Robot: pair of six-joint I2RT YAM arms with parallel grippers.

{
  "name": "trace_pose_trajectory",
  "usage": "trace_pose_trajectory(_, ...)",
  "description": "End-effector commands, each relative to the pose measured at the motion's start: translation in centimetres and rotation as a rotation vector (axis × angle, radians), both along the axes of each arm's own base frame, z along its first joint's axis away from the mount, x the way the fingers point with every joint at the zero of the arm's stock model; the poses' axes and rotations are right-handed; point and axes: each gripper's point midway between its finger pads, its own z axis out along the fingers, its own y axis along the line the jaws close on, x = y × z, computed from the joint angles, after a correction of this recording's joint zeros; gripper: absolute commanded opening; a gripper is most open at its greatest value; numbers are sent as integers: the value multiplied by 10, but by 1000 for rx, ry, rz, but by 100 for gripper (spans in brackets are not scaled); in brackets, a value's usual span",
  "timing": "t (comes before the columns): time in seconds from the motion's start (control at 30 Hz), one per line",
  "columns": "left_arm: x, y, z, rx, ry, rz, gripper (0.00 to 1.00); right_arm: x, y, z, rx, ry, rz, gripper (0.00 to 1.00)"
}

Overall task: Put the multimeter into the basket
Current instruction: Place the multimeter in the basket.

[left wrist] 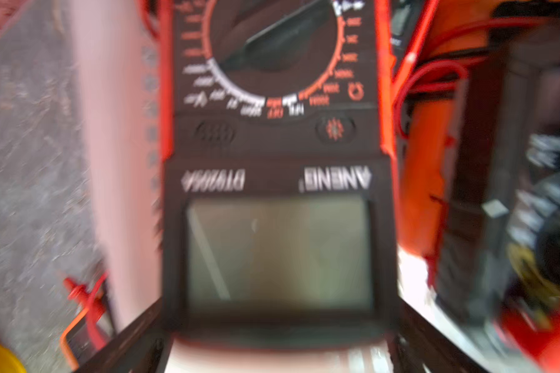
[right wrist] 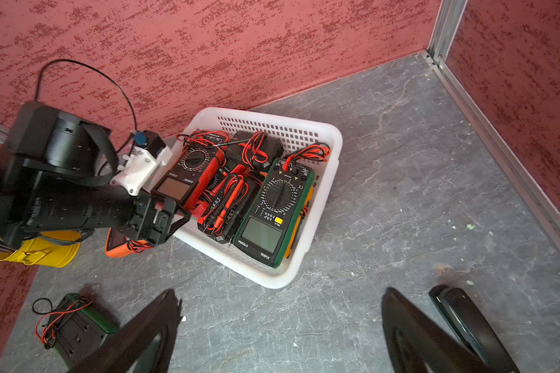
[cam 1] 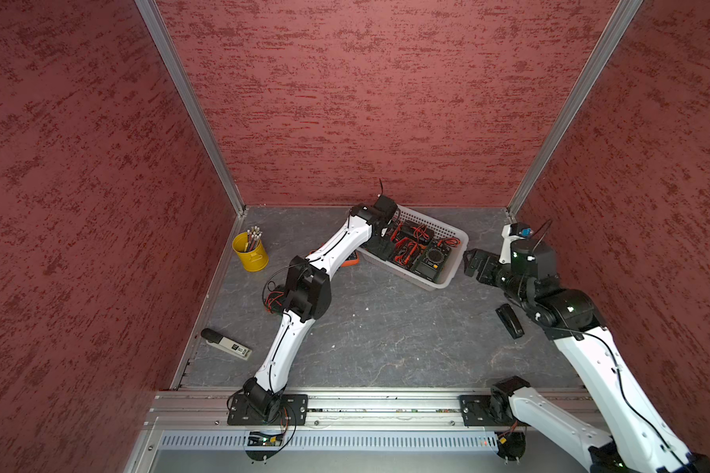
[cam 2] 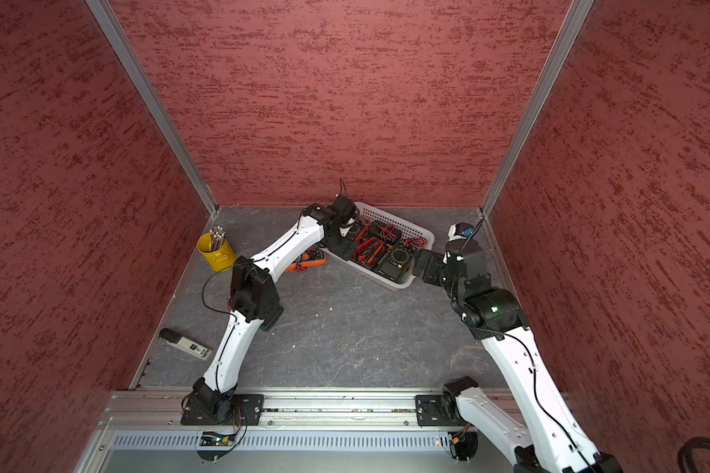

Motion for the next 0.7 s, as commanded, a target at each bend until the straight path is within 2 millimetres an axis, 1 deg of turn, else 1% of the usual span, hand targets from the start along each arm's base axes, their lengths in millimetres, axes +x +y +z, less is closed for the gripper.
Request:
trace_pose_trajectory(0.0,-7,4,47,-47,-81,-6,100,0,1,4,15,-19,1,99)
trace_pose_trajectory(0.1,-17,18,66,-46,-109,-17,100,-2,0,5,12,-18,1,99)
trace_pose_trajectory(0.2,-24,43,79,-72,-111,-2,100,-4,0,6,16,-19,4,99)
trace_pose_trajectory(0.27,-24,66,84,-111,-104,33,100,-5,0,6,19,-19,4,99)
trace_pose_trajectory(0.37,-18,108,79,-160,-73,131,100,-8,-1,7,25,-25,3,99)
trace_pose_trajectory(0.5,-4,160,61,-277,-20,280,100,-10,-2,8,29,-26,-3,99)
trace_pose_trajectory(0.6,8,189,46,-368,-1,365,100,-11,-3,6,27,-19,-7,99)
trace_pose_trajectory(0.67,13,202,36,-390,3,399,100,-11,-4,5,22,-14,-13,99)
